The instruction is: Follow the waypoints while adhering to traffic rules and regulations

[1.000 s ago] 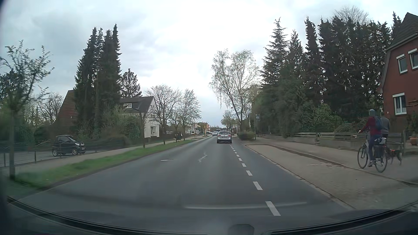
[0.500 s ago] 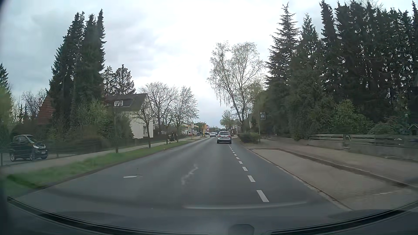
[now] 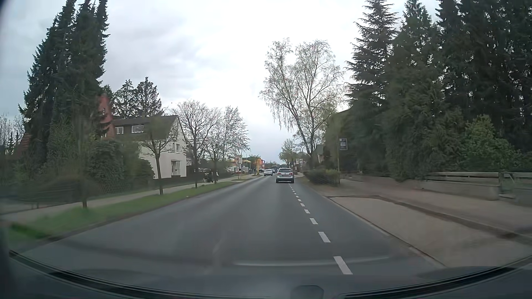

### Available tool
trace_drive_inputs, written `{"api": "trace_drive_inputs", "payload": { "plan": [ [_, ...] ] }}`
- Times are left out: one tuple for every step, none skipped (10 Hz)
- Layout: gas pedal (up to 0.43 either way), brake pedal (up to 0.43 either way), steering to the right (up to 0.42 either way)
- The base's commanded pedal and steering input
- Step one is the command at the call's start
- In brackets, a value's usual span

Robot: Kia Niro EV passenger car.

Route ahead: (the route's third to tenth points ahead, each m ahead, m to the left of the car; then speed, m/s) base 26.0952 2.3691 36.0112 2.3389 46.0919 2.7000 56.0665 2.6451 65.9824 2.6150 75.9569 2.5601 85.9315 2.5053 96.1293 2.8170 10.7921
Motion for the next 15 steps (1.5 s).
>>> {"api": "trace_drive_inputs", "payload": {
  "plan": [
    [0.169,0.006,0.0],
    [0.169,0.0,0.0],
    [0.169,0.0,0.0],
    [0.169,0.0,0.0],
    [0.169,0.006,-0.001],
    [0.169,0.0,-0.001],
    [0.169,0.0,-0.001],
    [0.169,0.0,-0.001],
    [0.169,0.0,0.0],
    [0.169,0.0,-0.001],
    [0.169,0.0,-0.001],
    [0.169,0.0,-0.002],
    [0.169,0.0,-0.003],
    [0.169,0.0,-0.003],
    [0.169,0.0,-0.004]
  ]
}}
